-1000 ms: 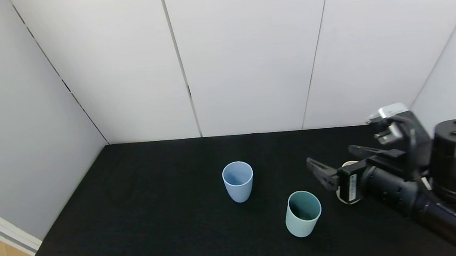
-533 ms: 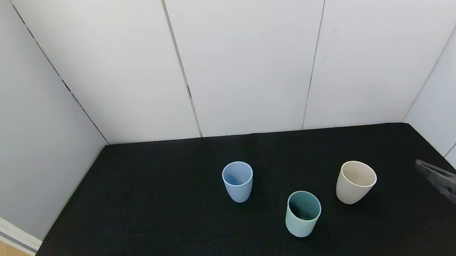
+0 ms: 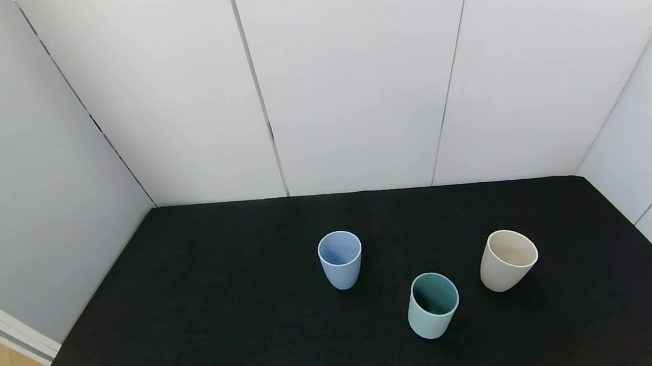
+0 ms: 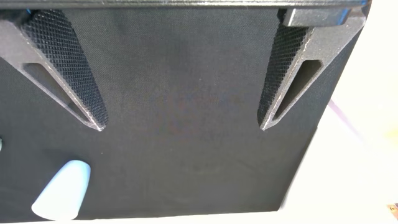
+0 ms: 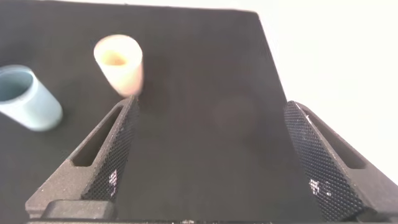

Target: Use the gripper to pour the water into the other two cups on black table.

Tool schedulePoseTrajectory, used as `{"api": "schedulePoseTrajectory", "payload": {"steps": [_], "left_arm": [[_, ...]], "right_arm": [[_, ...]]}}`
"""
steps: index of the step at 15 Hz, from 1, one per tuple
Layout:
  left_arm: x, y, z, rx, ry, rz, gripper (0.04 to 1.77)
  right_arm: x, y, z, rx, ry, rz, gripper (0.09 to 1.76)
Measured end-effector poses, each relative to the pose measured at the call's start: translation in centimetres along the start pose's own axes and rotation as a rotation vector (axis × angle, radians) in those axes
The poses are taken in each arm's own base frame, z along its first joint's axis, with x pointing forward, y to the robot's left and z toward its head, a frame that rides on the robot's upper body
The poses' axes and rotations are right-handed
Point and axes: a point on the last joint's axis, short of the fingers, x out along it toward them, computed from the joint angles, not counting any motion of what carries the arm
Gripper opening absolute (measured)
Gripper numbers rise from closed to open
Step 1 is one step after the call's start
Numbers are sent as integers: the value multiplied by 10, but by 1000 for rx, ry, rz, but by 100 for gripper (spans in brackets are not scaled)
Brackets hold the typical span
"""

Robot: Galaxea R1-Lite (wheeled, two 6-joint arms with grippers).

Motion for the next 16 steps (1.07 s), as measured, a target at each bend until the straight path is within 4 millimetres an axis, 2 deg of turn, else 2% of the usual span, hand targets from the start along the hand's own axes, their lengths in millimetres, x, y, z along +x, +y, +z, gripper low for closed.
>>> {"api": "schedulePoseTrajectory", "payload": {"steps": [3,7,9,11,13,16], "left_arm": [[0,0,0,0,0,0,172],[0,0,0,0,0,0,172],[0,0,0,0,0,0,172],[0,0,0,1,0,0,172],[0,0,0,0,0,0,172],[0,0,0,1,0,0,172]], "right_arm": [[-31,-6,-24,12,-23,-44,170],[-52,-8,-52,-3,-103,-92,170],[-49,-7,-64,8,-193,-102,170],[-38,-5,-75,16,-286,-99,170],[-29,-1,-85,-2,-357,-3,170],[-21,4,-105,-32,-235,119,170]]}}
